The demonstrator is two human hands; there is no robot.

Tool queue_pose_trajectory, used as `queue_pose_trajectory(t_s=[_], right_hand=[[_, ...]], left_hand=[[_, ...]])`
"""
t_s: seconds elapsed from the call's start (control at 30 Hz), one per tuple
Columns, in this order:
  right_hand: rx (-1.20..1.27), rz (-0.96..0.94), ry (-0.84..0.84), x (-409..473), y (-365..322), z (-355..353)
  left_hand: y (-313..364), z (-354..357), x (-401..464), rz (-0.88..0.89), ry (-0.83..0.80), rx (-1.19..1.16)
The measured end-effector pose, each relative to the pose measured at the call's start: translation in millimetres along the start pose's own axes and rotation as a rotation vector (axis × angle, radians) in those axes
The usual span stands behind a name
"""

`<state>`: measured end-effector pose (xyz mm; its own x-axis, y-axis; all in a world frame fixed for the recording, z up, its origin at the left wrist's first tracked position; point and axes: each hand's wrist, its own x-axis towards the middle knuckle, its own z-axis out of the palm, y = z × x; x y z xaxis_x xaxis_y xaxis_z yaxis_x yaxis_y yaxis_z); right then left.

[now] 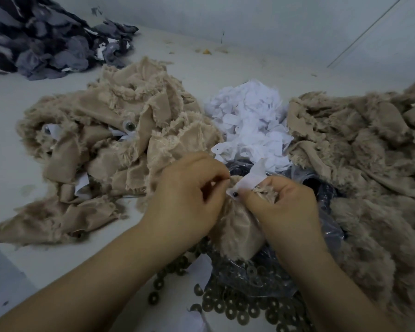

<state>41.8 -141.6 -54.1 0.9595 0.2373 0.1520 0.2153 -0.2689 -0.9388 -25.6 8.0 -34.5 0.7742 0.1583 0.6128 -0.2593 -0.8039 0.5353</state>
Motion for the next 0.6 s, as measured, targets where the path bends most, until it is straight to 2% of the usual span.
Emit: queue_pose_trajectory(t_s=[0.1,0.23,0.33,0.5,0.6], right_hand=[[0.019,-0.014,0.003,0,0,0],[0.022,-0.008,0.026,1,0,-1],[0.026,-0.004,0.026,0,-1,-1],[0.105,0.039,-0.017,-2,-2,-1],[0.163,0.058,-0.066,-3,-5,-1]], left_hand=[[0,9,-4,0.188,-0.02,0.113],[-1,14,-8,0.236,-0.022,0.117],[-1,14,-6,0.176,-0.025,0.022],[1,13,-2,-0.149,0.029,-0.25],[1,14,-1,-0.067,0.037,-0.175]])
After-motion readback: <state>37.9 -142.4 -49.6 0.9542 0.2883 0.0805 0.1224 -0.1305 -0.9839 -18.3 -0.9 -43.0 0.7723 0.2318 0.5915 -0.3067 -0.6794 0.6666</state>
